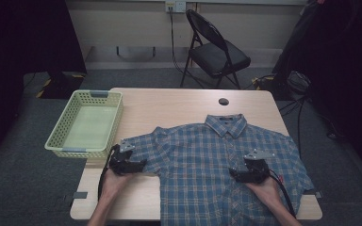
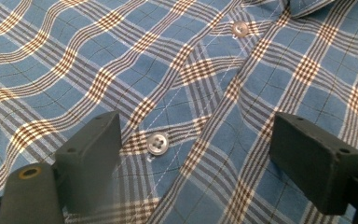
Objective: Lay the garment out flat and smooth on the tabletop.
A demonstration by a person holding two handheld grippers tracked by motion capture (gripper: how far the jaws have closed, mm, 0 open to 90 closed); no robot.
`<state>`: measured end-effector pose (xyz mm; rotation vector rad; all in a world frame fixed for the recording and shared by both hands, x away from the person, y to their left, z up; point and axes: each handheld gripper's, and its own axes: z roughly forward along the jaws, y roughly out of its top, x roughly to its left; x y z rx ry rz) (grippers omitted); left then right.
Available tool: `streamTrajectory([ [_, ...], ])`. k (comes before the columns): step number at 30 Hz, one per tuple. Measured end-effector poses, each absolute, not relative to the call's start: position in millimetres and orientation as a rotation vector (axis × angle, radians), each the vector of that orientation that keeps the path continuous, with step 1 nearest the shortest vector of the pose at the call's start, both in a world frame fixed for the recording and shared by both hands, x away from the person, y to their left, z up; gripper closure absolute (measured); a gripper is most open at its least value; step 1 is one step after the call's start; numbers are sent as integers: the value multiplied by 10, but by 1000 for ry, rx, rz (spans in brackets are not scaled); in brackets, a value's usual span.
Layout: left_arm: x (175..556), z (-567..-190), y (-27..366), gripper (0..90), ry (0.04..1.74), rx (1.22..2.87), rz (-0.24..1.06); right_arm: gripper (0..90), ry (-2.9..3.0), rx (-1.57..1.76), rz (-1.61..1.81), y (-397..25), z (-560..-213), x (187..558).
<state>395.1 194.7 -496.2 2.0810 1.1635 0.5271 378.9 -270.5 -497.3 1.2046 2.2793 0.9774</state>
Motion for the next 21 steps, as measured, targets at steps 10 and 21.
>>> streamTrajectory([
  [10,3715,-4912,1882,668,1186,2078,552,161,2282,1201,978,-2704,-4973,3788],
  [21,3316,-4508,1798,803,1178,1965,429,161,2282,1202,980,-2700,-4973,3795],
])
